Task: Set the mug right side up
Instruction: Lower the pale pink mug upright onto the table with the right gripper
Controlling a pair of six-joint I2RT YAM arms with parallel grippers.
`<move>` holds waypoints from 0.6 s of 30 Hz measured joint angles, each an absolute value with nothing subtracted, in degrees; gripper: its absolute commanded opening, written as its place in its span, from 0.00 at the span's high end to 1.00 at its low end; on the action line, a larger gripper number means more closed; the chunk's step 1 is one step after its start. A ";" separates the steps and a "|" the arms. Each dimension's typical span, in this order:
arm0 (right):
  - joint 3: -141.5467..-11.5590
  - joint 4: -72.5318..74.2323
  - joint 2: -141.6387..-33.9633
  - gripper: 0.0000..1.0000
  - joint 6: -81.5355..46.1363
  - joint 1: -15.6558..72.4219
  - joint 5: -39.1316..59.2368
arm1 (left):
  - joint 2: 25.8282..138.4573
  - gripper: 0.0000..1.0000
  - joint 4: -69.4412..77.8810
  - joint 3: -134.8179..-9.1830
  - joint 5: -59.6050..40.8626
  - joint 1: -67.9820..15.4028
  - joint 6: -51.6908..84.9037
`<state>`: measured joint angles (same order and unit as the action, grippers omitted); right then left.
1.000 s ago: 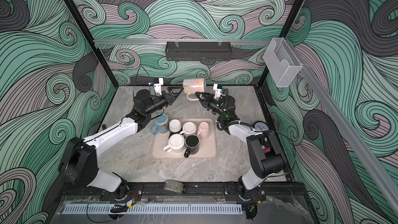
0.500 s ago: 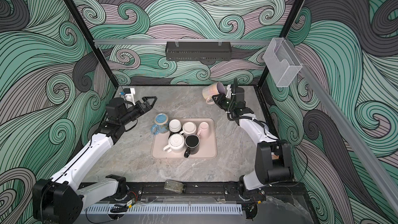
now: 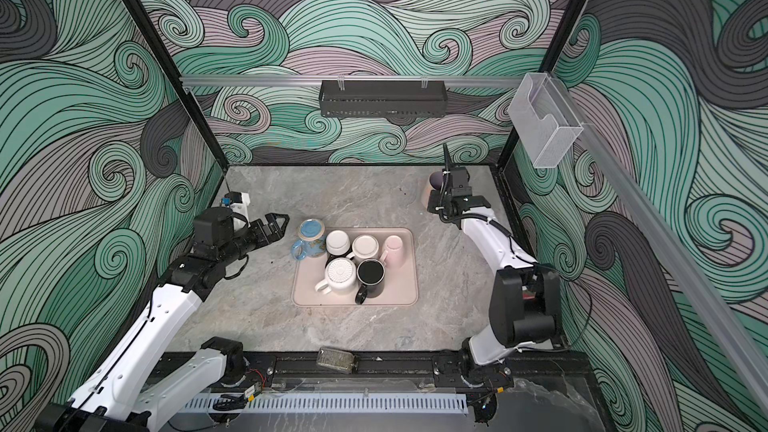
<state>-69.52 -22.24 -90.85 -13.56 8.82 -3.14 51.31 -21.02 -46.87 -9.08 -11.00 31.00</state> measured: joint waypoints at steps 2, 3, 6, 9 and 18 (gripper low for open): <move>-69.54 -22.52 -92.88 1.00 -11.97 8.82 -4.36 | 51.46 0.03 -20.78 -46.22 -9.43 -11.00 31.00; -69.54 -22.70 -93.80 1.00 -11.27 8.82 -4.91 | 51.75 0.03 -20.67 -45.87 -9.65 -11.00 31.03; -69.52 -23.59 -95.53 1.00 -9.43 8.82 -6.35 | 53.19 0.03 -20.43 -45.19 -10.41 -11.00 31.05; -69.52 -23.64 -96.03 1.00 -7.66 8.82 -7.55 | 54.17 0.04 -19.77 -44.64 -11.33 -11.00 31.03; -69.52 -23.22 -97.10 1.00 -5.74 8.75 -8.60 | 56.05 0.04 -18.37 -44.36 -13.30 -11.00 31.03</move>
<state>-69.52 -23.22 -97.10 -5.74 8.75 -8.60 56.05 -18.37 -44.36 -13.30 -11.00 31.03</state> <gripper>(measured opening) 0.213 0.958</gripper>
